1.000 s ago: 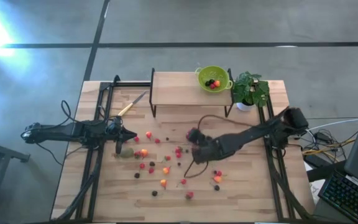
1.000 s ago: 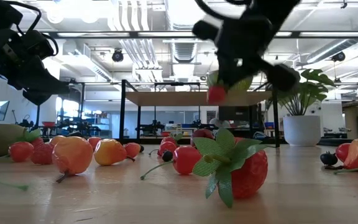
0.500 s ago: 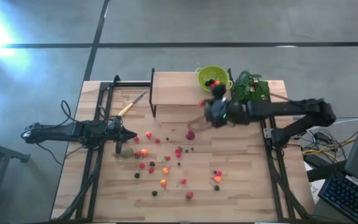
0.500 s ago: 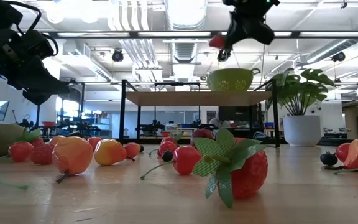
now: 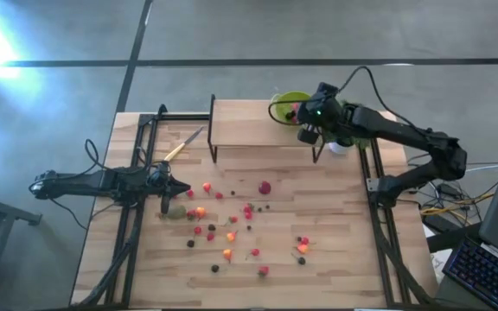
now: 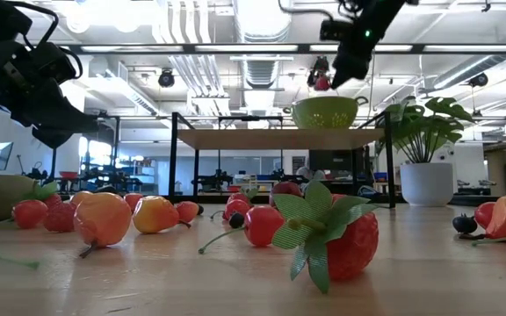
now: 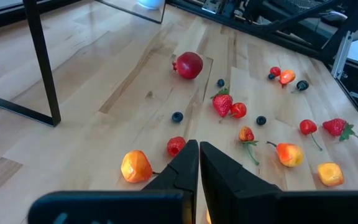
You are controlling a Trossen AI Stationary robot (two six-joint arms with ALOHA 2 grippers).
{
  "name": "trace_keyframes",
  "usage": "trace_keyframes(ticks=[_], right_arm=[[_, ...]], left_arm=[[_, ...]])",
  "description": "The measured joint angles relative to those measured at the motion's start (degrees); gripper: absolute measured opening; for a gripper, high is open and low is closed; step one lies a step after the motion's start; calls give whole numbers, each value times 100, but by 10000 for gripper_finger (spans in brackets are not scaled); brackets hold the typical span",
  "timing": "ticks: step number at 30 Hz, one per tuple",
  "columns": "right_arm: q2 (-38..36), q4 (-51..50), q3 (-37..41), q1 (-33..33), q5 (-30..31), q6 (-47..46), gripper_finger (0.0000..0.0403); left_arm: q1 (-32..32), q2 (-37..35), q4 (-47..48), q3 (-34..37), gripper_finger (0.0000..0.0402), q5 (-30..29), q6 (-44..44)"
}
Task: Build produce basket
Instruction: Put the strawberry into the green basket
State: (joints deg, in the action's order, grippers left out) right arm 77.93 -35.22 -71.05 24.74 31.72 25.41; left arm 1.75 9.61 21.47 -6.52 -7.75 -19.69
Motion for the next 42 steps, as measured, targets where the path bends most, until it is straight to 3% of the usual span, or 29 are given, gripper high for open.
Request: trace_keyframes(ticks=[15,26,42], right_arm=[[716,-42,-71,264,117,289,8],[742,-122,-196,265,278,409,13],[702,-400,-520,240,449,366,118]], left_arm=[[0,0,-2,0,21,0,0],[1,0,1,0,21,1,0],[1,0,-1,0,21,0,0]])
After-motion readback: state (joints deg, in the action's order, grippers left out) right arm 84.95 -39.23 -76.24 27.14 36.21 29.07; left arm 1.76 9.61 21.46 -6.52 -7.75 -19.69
